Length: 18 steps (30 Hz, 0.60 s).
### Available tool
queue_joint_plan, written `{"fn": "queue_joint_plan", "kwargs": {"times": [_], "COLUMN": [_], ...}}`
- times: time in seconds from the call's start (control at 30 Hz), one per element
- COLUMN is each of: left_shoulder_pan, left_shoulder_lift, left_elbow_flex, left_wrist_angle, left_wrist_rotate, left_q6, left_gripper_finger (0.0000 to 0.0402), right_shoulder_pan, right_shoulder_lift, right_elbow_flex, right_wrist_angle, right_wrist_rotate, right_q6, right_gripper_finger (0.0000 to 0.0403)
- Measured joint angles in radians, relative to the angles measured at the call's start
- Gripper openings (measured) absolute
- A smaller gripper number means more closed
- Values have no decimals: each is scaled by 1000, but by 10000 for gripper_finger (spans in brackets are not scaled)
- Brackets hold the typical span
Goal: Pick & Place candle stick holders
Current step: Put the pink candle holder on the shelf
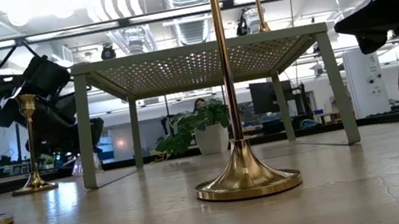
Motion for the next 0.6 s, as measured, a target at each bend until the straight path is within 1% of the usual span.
{"fn": "queue_joint_plan", "kwargs": {"times": [0.17,0.37,0.5,0.6], "left_shoulder_pan": [-1,-1,-2,-2], "left_shoulder_lift": [-109,-311,-449,-536], "left_elbow_flex": [-3,8,54,112], "left_wrist_angle": [-69,-170,-300,-439], "left_wrist_rotate": [32,118,208,268], "left_q6": [27,40,72,98], "left_gripper_finger": [125,125,125,125], "right_shoulder_pan": [0,0,0,0], "right_shoulder_lift": [0,0,0,0], "right_elbow_flex": [0,0,0,0], "right_wrist_angle": [0,0,0,0], "right_wrist_rotate": [0,0,0,0], "right_q6": [0,0,0,0], "right_gripper_finger": [8,8,8,8]}}
